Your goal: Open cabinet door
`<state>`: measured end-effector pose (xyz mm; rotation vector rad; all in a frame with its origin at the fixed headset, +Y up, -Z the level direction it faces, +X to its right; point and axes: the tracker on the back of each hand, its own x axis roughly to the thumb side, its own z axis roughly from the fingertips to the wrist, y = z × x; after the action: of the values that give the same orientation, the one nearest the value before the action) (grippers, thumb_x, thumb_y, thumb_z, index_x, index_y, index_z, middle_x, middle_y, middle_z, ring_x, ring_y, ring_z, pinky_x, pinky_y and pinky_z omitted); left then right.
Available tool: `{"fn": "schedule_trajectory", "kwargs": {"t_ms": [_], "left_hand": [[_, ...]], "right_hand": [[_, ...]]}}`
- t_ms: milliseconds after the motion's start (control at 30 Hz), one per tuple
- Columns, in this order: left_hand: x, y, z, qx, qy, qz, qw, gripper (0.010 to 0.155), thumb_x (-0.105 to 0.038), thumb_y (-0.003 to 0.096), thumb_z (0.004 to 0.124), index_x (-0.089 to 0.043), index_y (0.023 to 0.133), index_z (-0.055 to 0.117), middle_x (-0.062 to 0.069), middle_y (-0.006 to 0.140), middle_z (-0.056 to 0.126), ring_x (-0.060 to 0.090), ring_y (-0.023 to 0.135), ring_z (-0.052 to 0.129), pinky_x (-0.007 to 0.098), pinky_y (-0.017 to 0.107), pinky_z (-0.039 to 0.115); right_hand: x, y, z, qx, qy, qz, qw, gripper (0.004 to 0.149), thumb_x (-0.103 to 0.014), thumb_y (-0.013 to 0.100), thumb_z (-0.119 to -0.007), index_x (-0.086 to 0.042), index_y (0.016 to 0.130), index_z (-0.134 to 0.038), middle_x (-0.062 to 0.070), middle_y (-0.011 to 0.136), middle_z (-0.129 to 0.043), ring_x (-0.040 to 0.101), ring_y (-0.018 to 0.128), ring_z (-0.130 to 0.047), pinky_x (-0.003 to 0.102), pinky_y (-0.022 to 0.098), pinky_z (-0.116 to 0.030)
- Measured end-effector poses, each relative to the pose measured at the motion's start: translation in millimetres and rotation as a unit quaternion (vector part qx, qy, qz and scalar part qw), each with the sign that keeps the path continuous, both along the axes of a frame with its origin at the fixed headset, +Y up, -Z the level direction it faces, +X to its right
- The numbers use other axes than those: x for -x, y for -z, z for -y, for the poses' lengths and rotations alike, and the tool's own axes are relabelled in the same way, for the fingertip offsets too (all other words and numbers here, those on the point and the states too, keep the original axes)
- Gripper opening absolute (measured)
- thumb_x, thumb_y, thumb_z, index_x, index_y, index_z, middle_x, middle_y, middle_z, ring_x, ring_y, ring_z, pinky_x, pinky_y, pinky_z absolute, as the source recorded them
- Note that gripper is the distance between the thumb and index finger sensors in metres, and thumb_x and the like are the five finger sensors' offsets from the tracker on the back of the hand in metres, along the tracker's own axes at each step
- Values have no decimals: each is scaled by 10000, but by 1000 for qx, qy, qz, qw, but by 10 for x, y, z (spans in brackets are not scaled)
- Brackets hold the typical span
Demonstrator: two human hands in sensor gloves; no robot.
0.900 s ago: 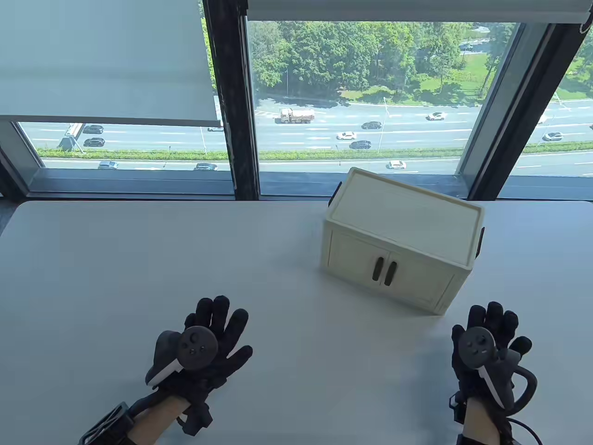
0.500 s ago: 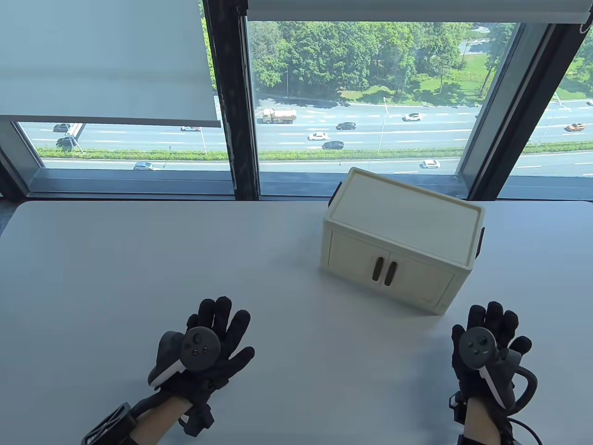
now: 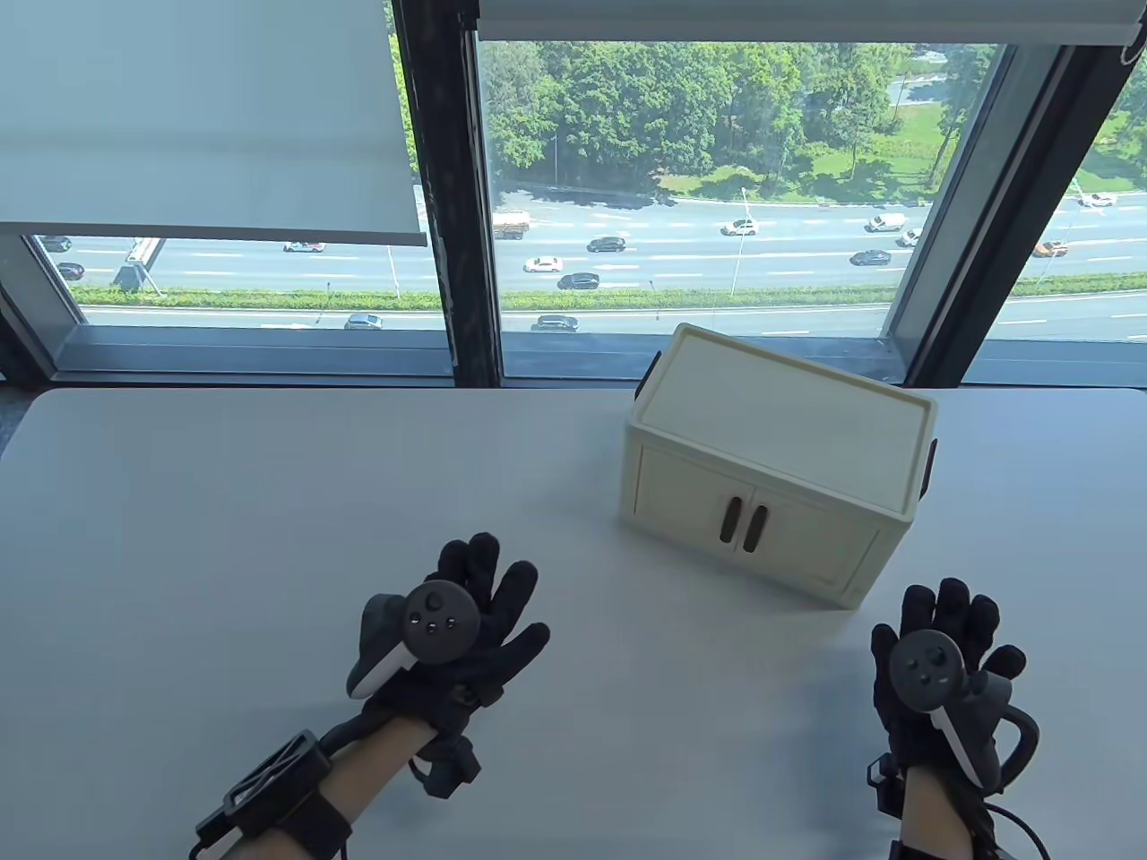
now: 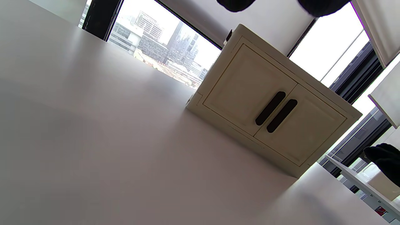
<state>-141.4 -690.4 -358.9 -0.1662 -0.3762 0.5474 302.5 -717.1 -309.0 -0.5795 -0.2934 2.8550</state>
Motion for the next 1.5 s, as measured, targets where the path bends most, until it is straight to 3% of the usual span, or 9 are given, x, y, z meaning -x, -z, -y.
{"fn": "schedule_trajectory", "kwargs": {"t_ms": [133, 333, 500, 667, 1133, 1333, 1500], "left_hand": [[-461, 252, -181, -26, -33, -16, 999, 745, -671, 532, 530, -271, 1138, 365, 5, 1190, 57, 289, 1075, -19, 542, 777, 131], [-1118, 582, -286, -17, -68, -62, 996, 688, -626, 542, 584, -233, 1102, 517, 50, 1181, 301, 330, 1086, 220, 519, 792, 250], [-1592, 835, -207, 3, -68, -126, 990, 583, -570, 544, 644, -234, 1018, 697, 41, 1110, 479, 324, 1044, 404, 503, 781, 355], [-1846, 967, -60, 24, -59, -182, 981, 533, -561, 536, 673, -233, 938, 797, 30, 1043, 556, 321, 980, 506, 492, 750, 428], [-2068, 1065, 165, 54, -67, -240, 967, 550, -585, 540, 636, -203, 858, 871, 31, 985, 647, 321, 932, 587, 490, 721, 476], [-2043, 1106, 170, 126, -95, -248, 956, 572, -592, 537, 641, -186, 881, 851, 42, 992, 634, 328, 938, 572, 496, 727, 458], [-2004, 1071, 225, 107, -97, -237, 961, 574, -606, 525, 626, -214, 886, 839, 26, 1000, 623, 316, 944, 571, 488, 732, 461]], "right_hand": [[-4, -15, -20, -6, 10, -3, 1000, 637, -516, 533, -417, -260, 1098, -276, 45, 1112, -77, 305, 968, 19, 612, 644, -175], [-11, -31, -28, -10, 24, -7, 1000, 638, -517, 533, -420, -260, 1099, -276, 47, 1111, -75, 306, 967, 21, 612, 644, -176], [3, -25, -10, -5, 31, -12, 999, 639, -518, 533, -424, -260, 1100, -285, 49, 1111, -76, 307, 967, 22, 613, 643, -175], [22, -11, -5, 0, 31, -18, 999, 638, -518, 534, -425, -260, 1101, -286, 49, 1111, -77, 307, 967, 22, 613, 643, -175], [36, -17, -18, -3, 44, -24, 999, 640, -519, 535, -429, -259, 1102, -286, 49, 1111, -75, 308, 966, 23, 614, 641, -174], [38, -5, -3, 1, 48, -25, 999, 639, -517, 536, -432, -259, 1102, -286, 49, 1111, -75, 308, 967, 22, 614, 640, -174], [38, -2, 6, 6, 50, -25, 998, 637, -515, 536, -433, -259, 1101, -288, 49, 1111, -76, 310, 966, 22, 613, 639, -174]]}}
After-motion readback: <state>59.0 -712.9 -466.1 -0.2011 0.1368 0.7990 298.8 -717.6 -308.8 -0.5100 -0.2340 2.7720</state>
